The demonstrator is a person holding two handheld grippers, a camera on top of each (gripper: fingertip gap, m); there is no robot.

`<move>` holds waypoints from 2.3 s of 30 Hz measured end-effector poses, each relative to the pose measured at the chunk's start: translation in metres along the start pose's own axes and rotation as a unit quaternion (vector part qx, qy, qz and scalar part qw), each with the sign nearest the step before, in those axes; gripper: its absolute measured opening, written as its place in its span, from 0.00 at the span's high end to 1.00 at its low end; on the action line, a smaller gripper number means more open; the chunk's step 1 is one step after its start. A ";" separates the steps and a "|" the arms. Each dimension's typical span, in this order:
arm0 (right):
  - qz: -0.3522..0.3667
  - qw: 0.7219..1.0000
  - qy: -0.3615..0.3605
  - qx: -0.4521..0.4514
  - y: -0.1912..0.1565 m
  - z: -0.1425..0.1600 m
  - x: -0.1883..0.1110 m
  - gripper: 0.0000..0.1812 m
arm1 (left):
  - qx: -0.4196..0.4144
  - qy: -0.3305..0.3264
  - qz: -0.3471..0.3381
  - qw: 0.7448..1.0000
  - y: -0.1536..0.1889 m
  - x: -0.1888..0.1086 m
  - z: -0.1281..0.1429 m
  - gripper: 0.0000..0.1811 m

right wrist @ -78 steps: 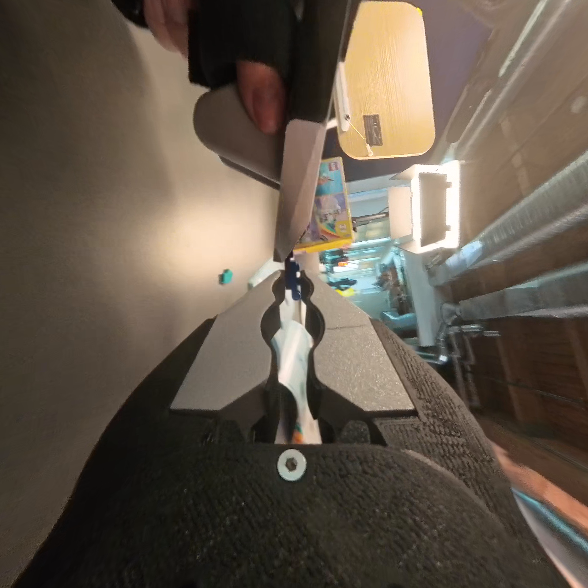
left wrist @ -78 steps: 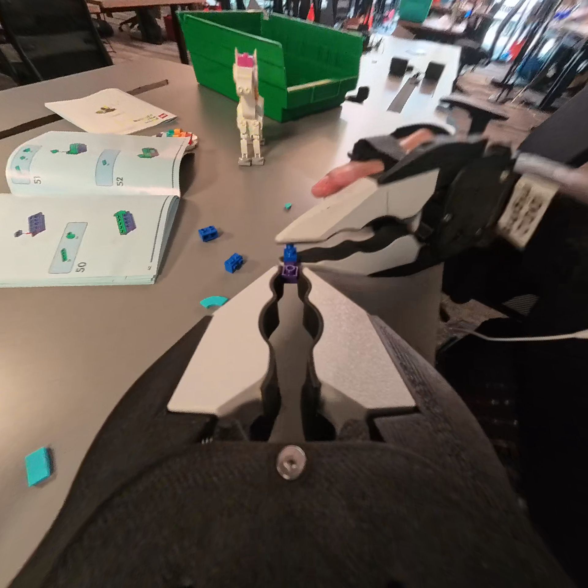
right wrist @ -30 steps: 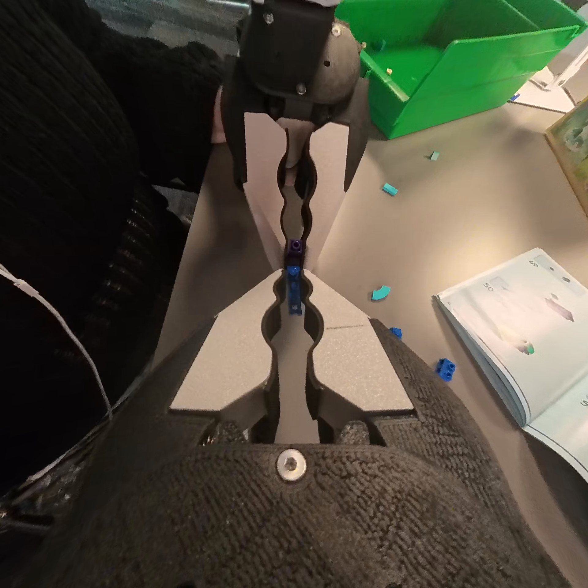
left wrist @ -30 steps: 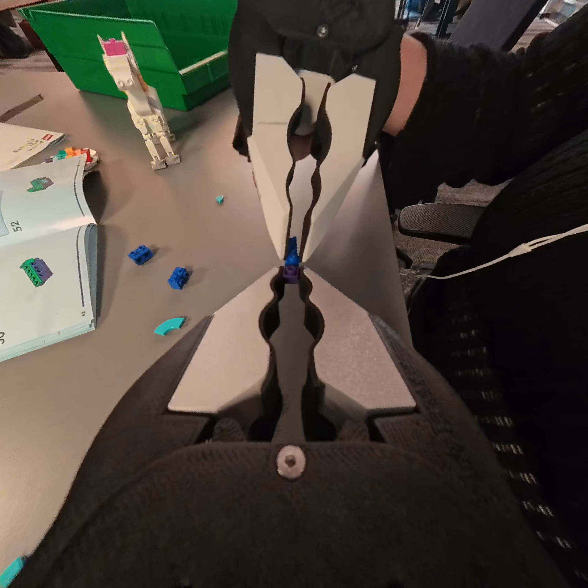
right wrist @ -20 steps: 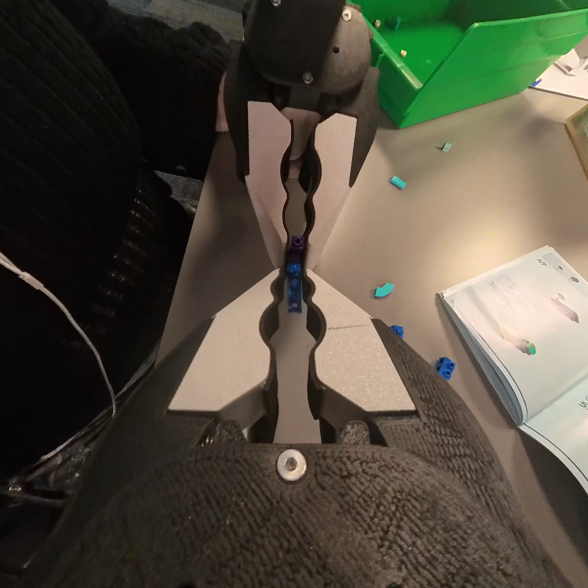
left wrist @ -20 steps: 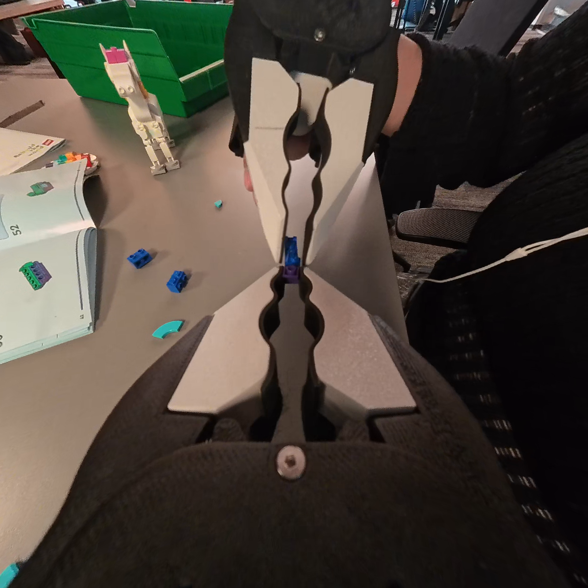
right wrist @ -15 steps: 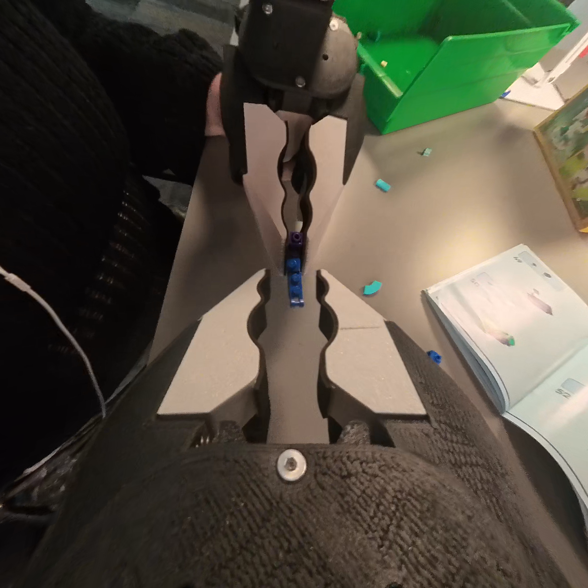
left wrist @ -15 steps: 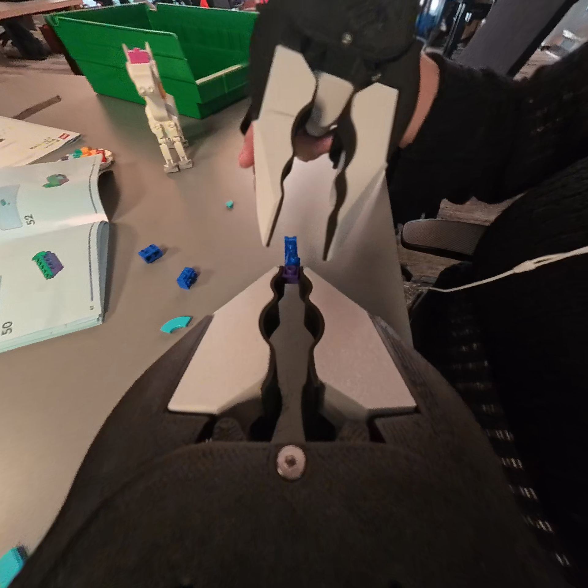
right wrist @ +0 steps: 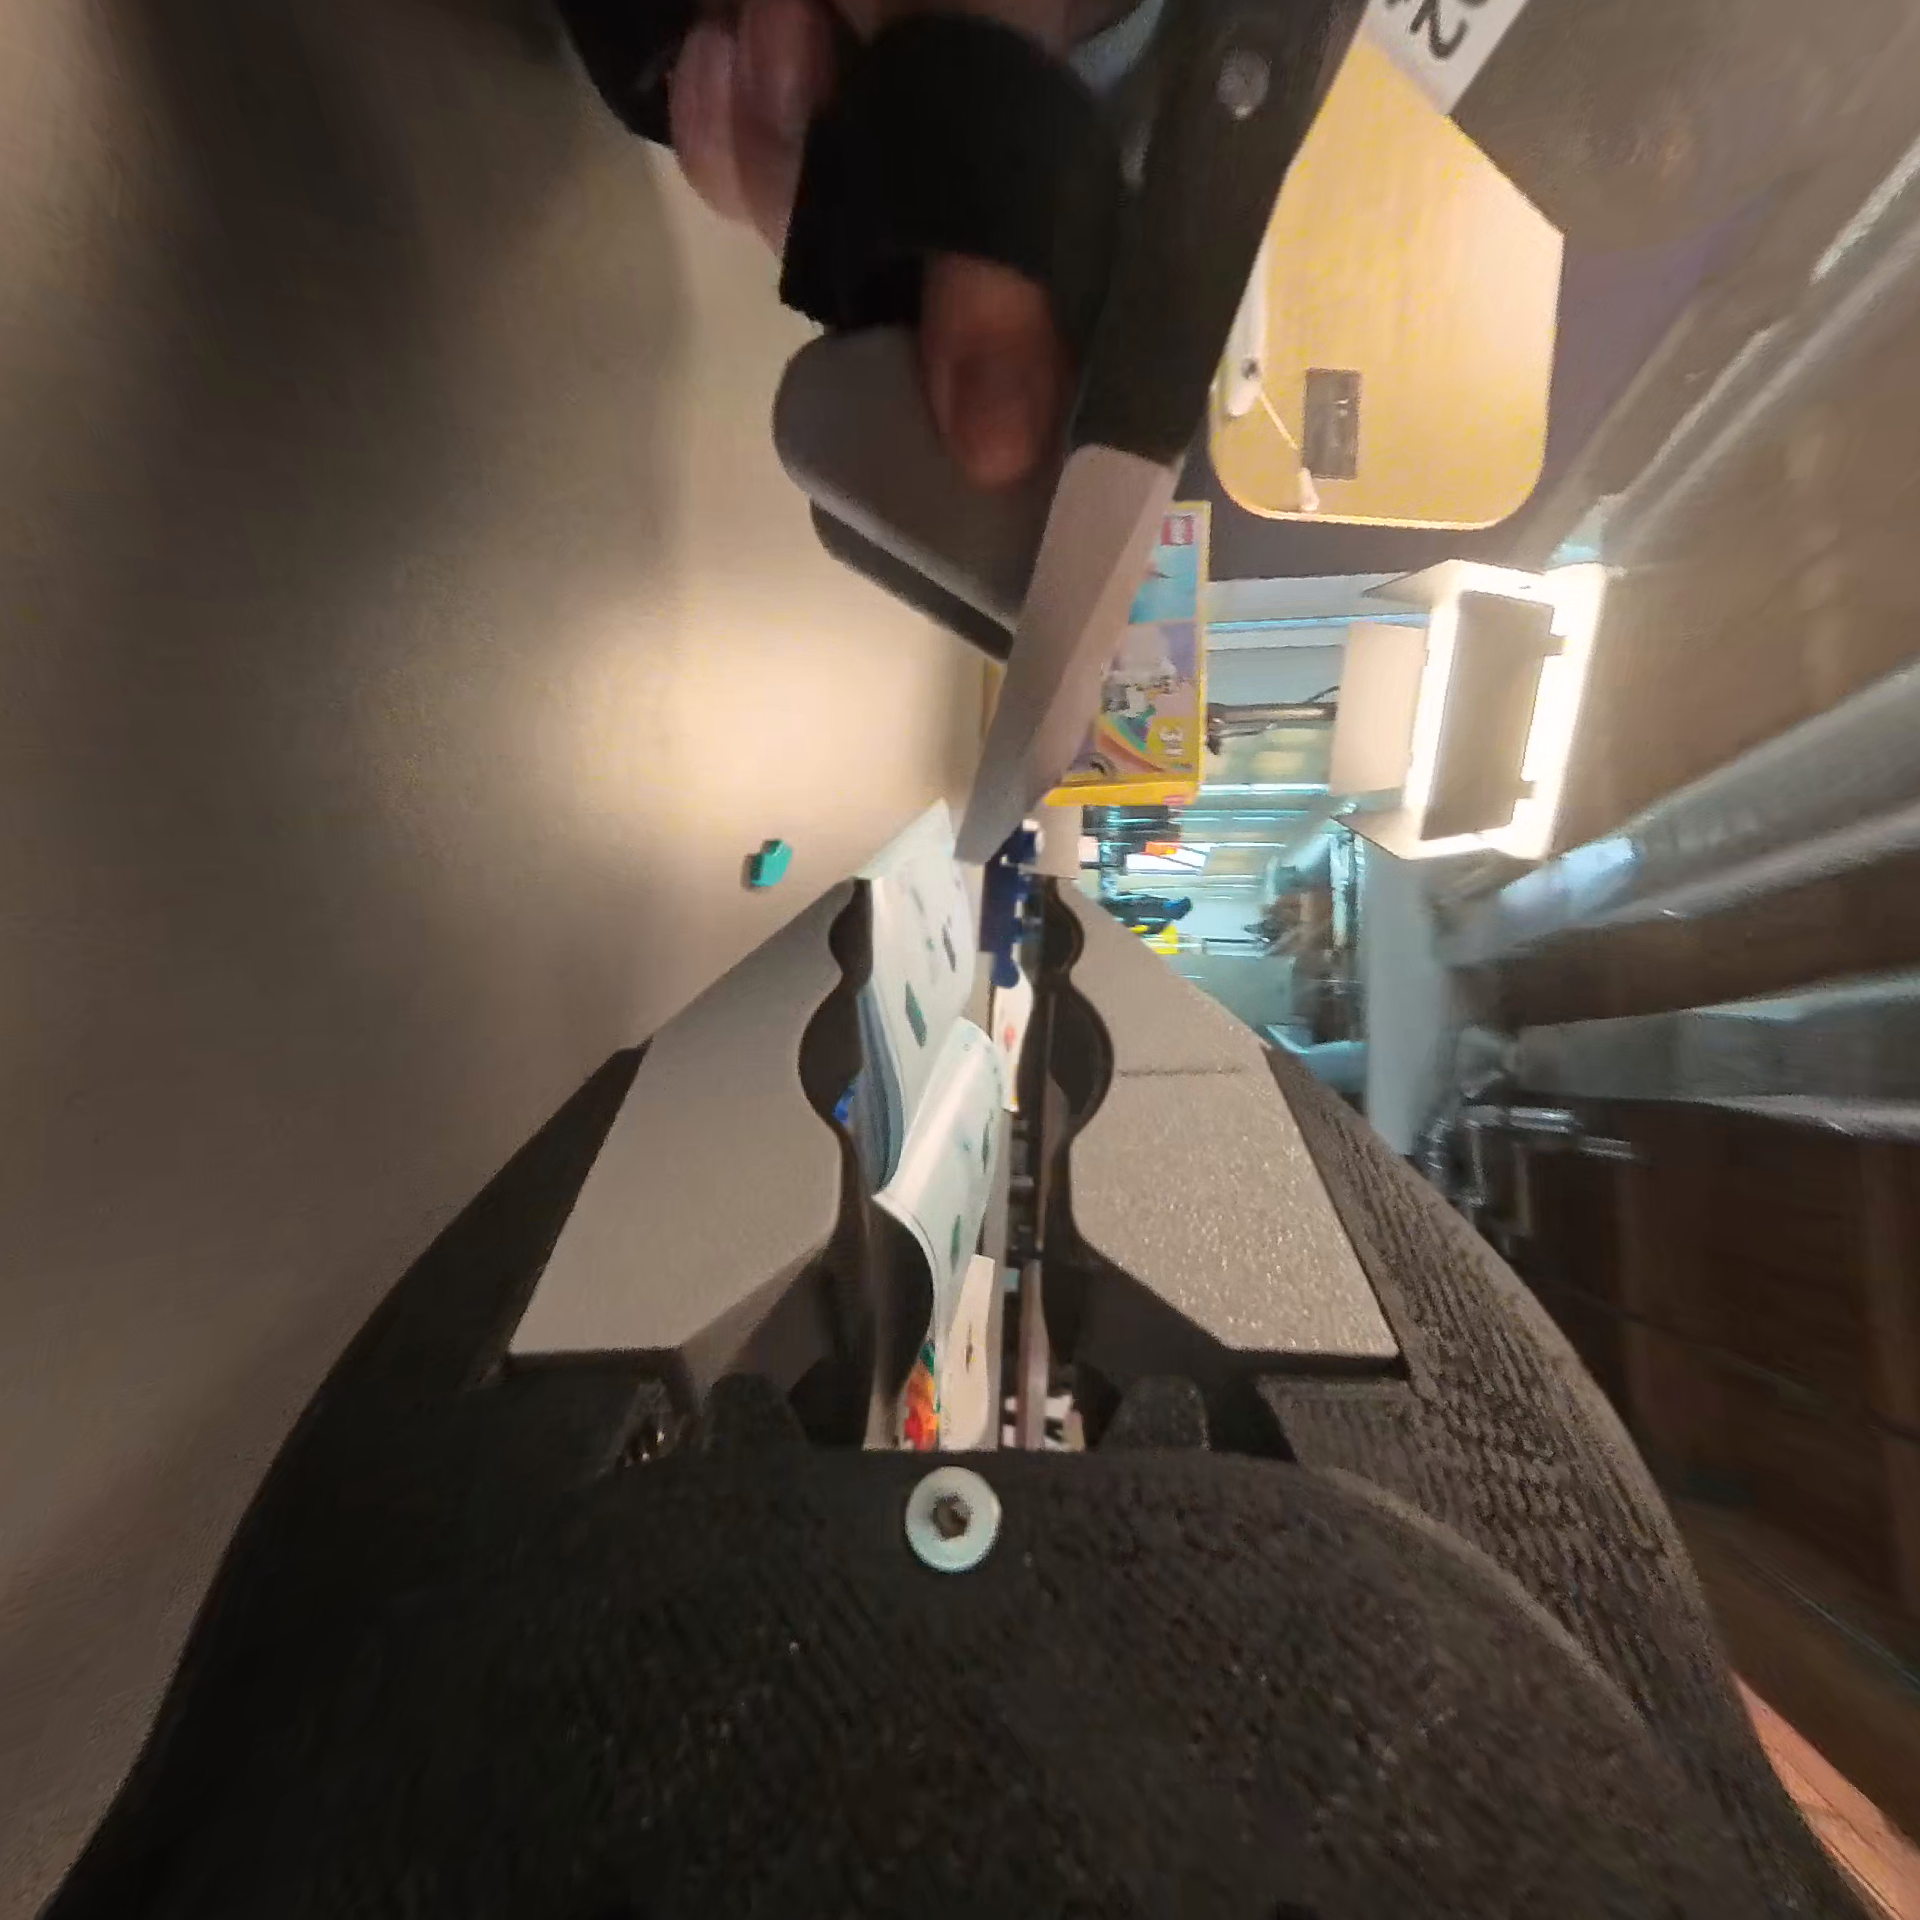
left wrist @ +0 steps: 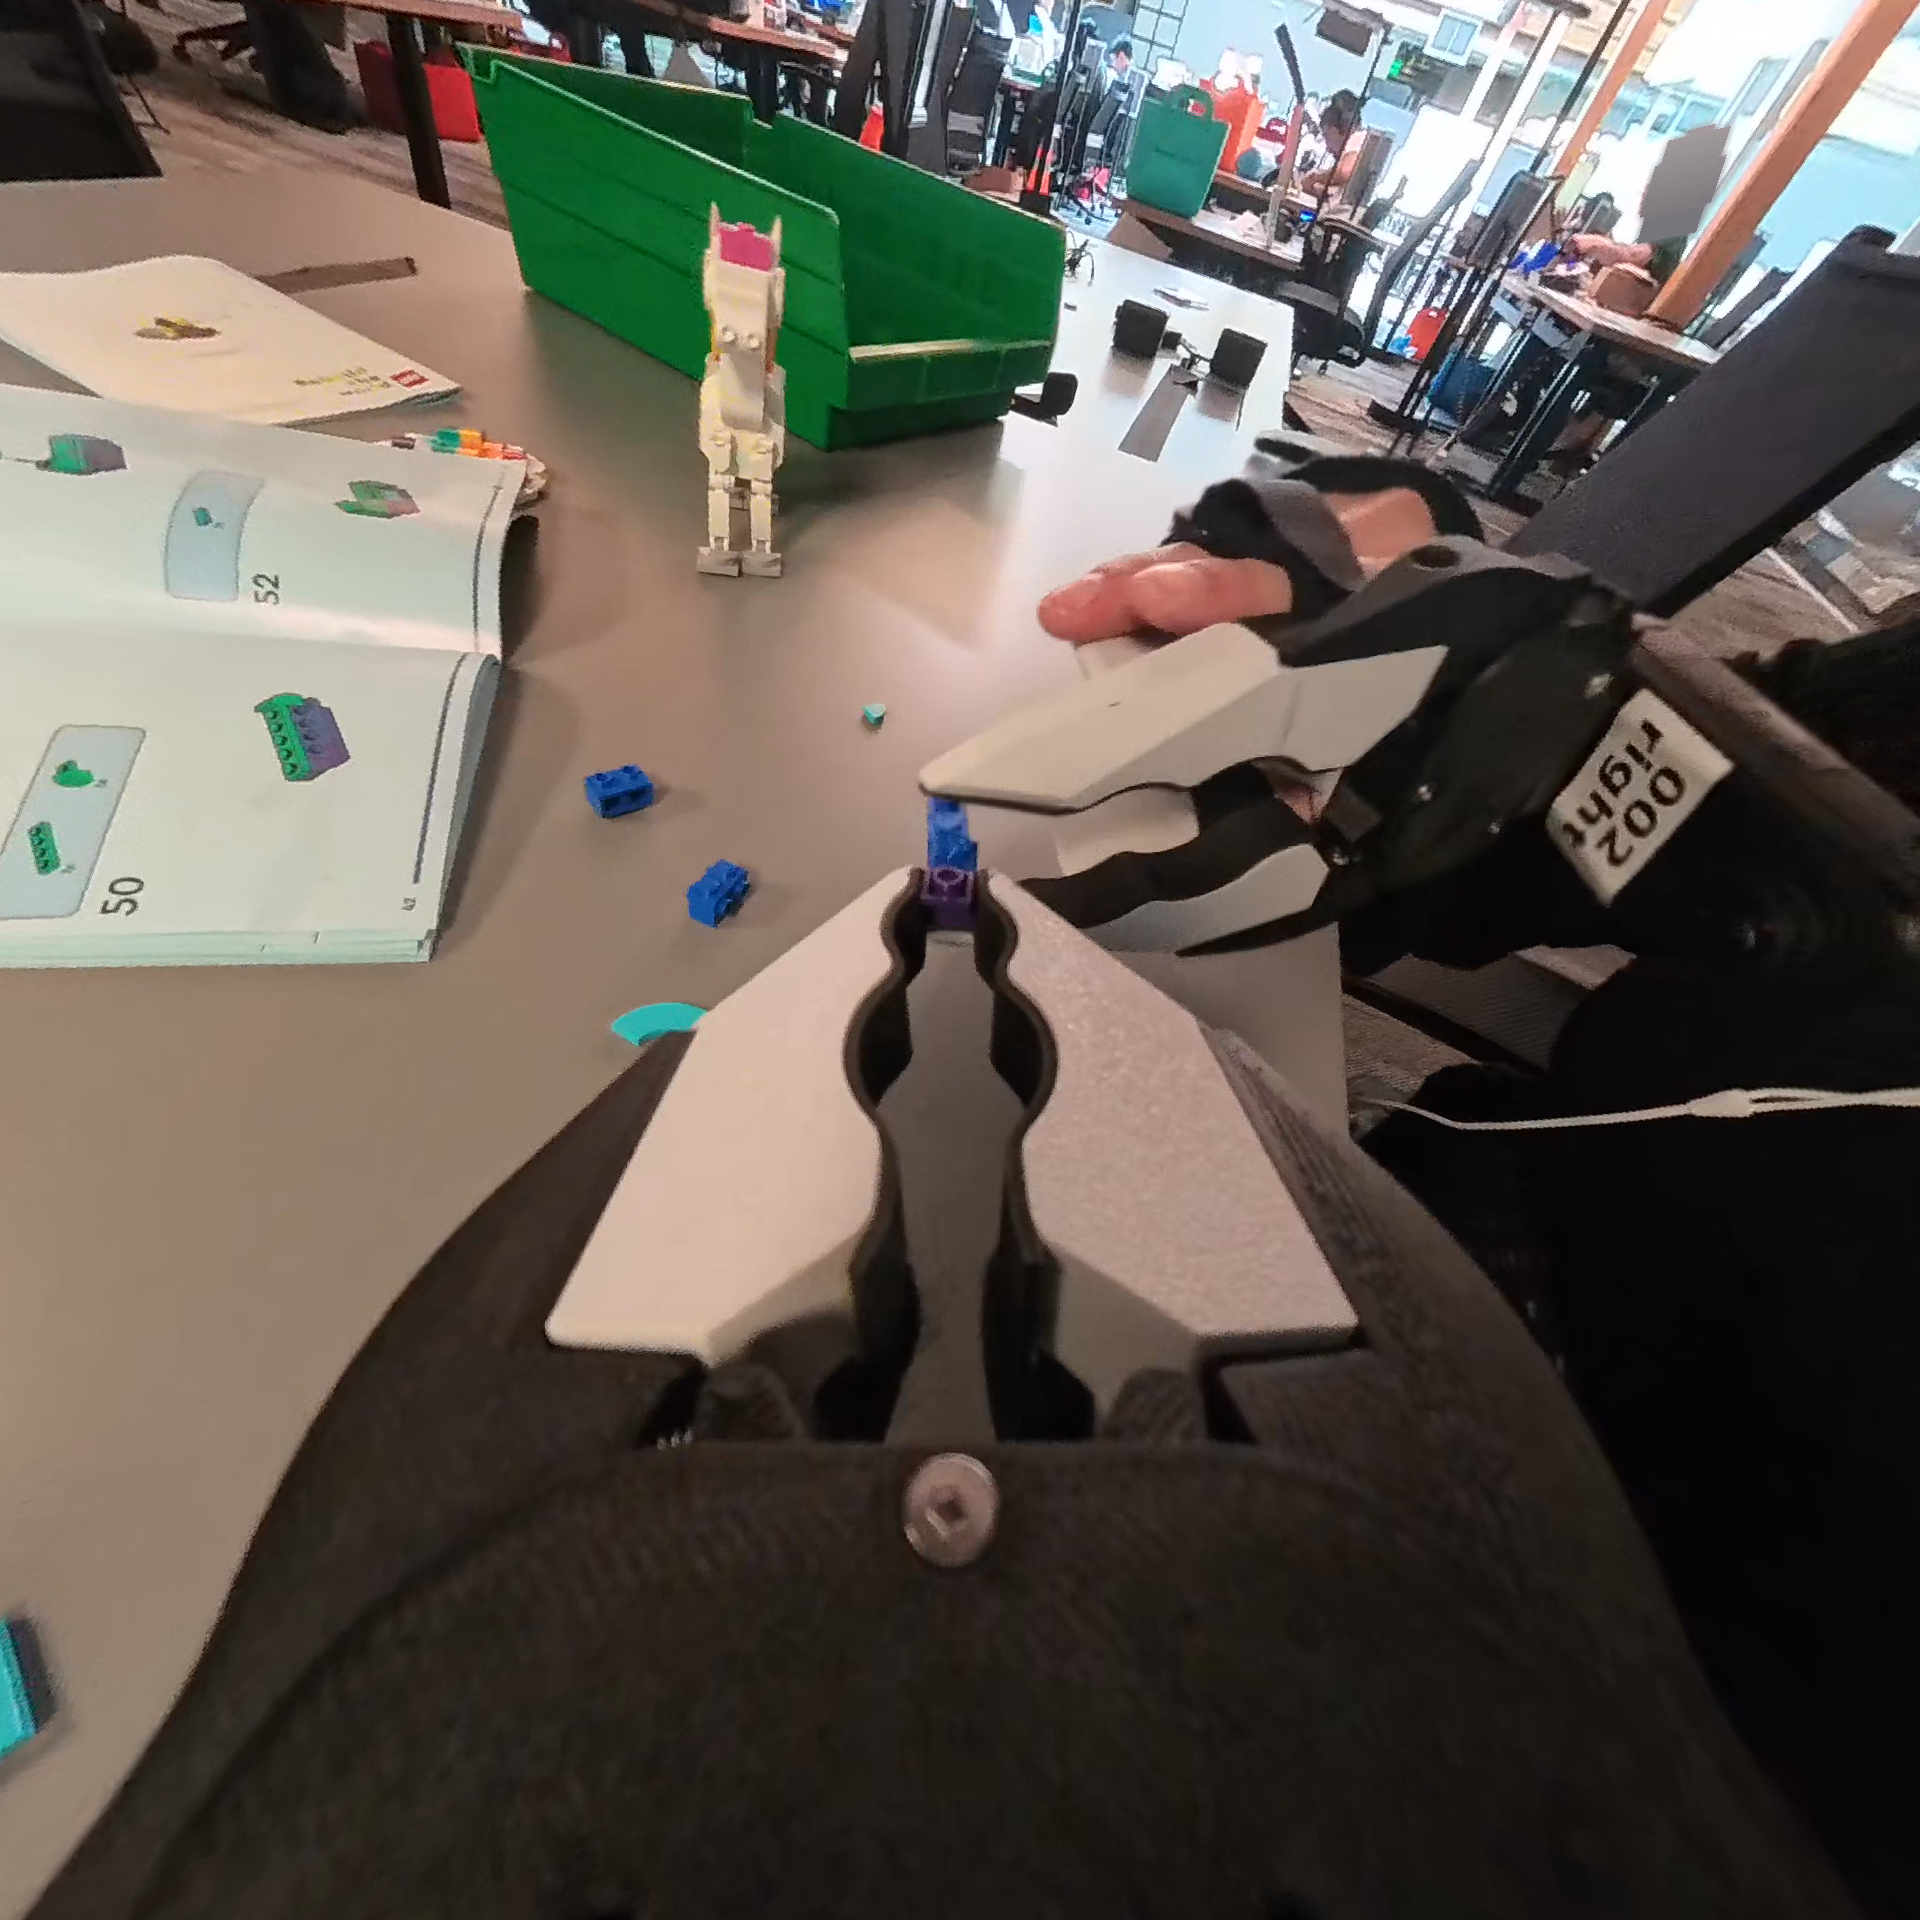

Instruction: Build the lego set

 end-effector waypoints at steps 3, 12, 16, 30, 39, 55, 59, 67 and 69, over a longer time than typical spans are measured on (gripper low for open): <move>0.030 0.999 -0.006 -0.018 0.004 -0.003 0.003 0.84 | -0.007 0.004 0.001 1.000 0.000 0.000 0.000 0.96; 0.041 0.999 -0.003 -0.028 0.004 -0.006 0.008 0.92 | -0.003 0.002 0.007 1.000 0.002 0.002 0.000 0.96; 0.023 1.000 0.006 -0.006 0.003 -0.006 0.007 0.95 | 0.008 0.001 0.005 1.000 0.004 0.003 0.000 0.96; -0.014 0.992 0.030 0.123 0.009 -0.008 0.003 0.96 | -0.031 0.041 0.032 0.998 0.007 -0.005 -0.006 0.91; -0.013 0.988 0.031 0.150 0.010 -0.007 0.002 0.96 | -0.045 0.050 0.049 0.997 0.009 -0.007 -0.006 0.92; -0.028 0.997 0.020 0.064 0.000 -0.006 0.002 0.97 | 0.006 -0.001 0.007 1.000 0.008 -0.002 0.002 0.96; -0.043 0.971 0.019 0.234 0.013 0.003 0.001 0.79 | -0.026 0.010 -0.008 1.000 -0.005 -0.008 0.001 0.96; 0.025 0.928 0.060 0.368 0.040 0.068 -0.020 0.70 | -0.004 -0.088 0.011 0.996 -0.008 -0.002 0.014 0.96; 0.051 0.899 0.053 0.432 0.047 0.093 -0.022 0.71 | 0.028 -0.136 0.014 0.990 -0.008 0.008 0.020 0.96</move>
Point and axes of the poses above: each gripper's, where its closed fingertips meet, x out along the fingers, z out of its underside, y = z × x across the jaws, the point moved 2 cm from there along -x, back along the fingers, and after that the axes turned 9 degrees about z, right-handed, at the moved point
